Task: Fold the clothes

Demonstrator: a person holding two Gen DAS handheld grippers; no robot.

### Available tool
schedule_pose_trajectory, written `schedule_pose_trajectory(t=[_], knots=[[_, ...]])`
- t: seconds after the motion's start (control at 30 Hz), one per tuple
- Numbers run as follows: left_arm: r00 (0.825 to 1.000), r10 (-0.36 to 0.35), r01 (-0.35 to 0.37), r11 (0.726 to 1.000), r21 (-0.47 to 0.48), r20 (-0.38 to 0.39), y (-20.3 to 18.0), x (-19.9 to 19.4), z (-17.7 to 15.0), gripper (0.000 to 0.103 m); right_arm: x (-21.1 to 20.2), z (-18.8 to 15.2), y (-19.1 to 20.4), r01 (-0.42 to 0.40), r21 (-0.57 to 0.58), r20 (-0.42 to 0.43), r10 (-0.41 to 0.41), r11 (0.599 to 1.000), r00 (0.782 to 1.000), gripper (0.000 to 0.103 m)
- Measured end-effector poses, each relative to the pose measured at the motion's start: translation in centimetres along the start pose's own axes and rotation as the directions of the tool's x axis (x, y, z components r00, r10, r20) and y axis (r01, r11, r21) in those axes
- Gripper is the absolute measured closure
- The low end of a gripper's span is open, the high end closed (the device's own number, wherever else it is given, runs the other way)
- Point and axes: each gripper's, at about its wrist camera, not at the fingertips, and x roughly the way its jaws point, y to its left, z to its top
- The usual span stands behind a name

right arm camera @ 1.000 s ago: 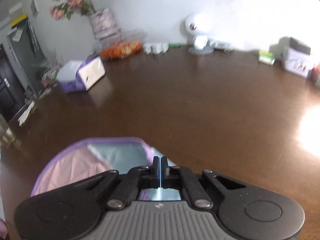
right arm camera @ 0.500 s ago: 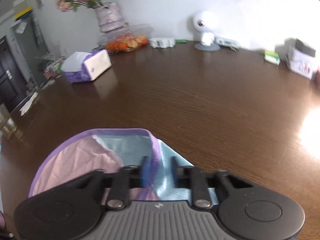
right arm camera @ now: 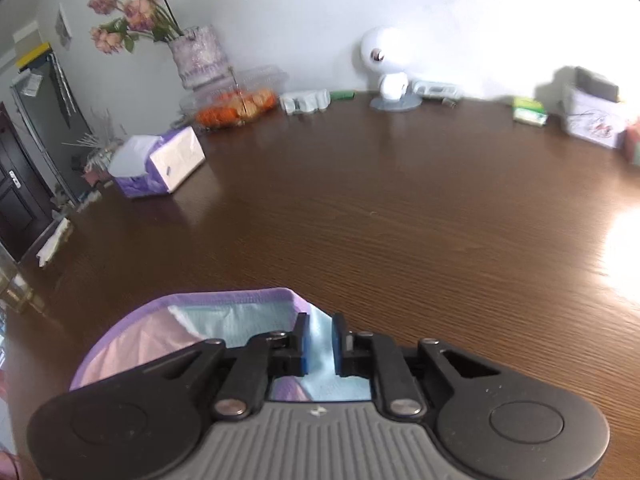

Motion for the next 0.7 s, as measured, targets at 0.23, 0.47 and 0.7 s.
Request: schedule_pose_trajectory(t=[0.23,0.47,0.7], knots=[[0.989,-0.013,0.011,1.000,0.013,0.146,-1.8,-2.6,0.9,0.060,-13.2,-5.3,-4.5,-0.015,-0.122,0.035,0.019,0.992,0.999,0.064],[0.989,-0.144,0.141,0.983,0.115,0.027,-9.4,4.1,3.8,0.059,-11.9,-10.8,-6.4,-0.027,-0.058,-0.023,0.026,0.998,0.999,0.065],[0.994,-0.094,0.100,0.991,0.091,-0.062,-11.4,8.3,2.6,0.059,-12.8,-12.1,-6.9,-0.004,-0.019,0.044,0.005,1.000,0.999,0.102]])
